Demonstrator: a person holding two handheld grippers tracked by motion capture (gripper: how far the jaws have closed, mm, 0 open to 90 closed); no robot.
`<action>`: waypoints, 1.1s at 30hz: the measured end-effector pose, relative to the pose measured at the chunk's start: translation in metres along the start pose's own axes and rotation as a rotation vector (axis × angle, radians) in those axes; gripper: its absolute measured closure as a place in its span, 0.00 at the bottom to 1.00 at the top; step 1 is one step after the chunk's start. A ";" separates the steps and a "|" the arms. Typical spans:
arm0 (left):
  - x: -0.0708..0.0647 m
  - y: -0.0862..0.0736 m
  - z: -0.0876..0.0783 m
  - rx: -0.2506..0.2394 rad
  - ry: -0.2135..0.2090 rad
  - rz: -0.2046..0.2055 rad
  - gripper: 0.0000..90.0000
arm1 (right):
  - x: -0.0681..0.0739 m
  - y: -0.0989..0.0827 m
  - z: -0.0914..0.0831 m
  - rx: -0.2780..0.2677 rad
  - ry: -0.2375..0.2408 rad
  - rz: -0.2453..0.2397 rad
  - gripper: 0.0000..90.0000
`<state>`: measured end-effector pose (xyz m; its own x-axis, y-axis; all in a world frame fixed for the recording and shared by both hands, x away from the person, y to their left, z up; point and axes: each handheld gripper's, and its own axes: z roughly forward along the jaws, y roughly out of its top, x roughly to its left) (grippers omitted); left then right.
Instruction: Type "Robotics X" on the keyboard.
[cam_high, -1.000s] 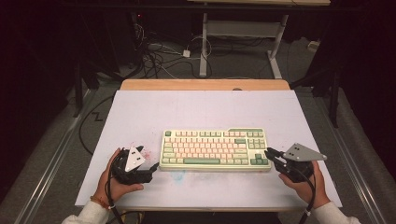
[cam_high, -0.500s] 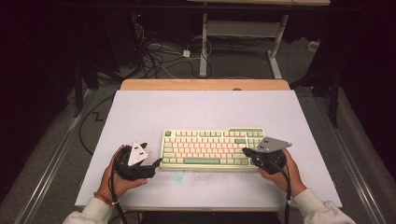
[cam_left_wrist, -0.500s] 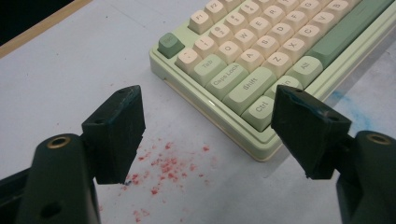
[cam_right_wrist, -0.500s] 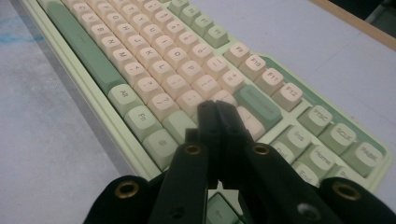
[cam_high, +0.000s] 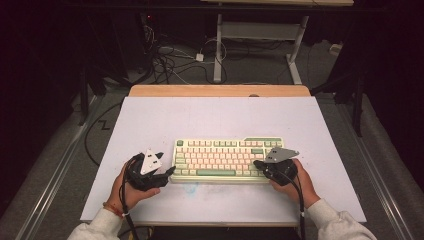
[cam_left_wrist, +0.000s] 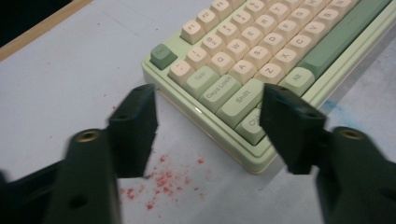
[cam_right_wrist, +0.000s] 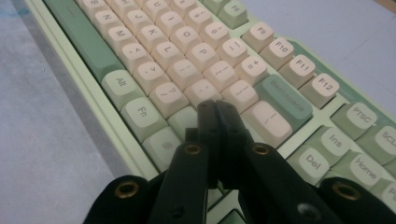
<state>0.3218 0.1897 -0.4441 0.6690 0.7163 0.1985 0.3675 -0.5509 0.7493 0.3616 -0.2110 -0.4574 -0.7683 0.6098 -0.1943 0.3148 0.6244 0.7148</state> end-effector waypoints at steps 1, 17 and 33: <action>0.002 0.003 0.001 -0.001 -0.028 -0.003 0.55 | 0.000 -0.001 0.000 -0.004 -0.001 -0.002 1.00; -0.003 0.037 0.022 0.036 -0.137 0.041 0.97 | 0.002 -0.004 0.000 -0.023 -0.010 0.004 1.00; -0.010 0.059 0.046 0.063 -0.164 0.095 0.97 | 0.002 -0.005 0.000 -0.027 -0.012 0.002 1.00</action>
<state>0.3662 0.1307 -0.4309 0.7972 0.5830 0.1570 0.3337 -0.6422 0.6901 0.3586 -0.2127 -0.4615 -0.7610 0.6171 -0.2002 0.3013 0.6094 0.7334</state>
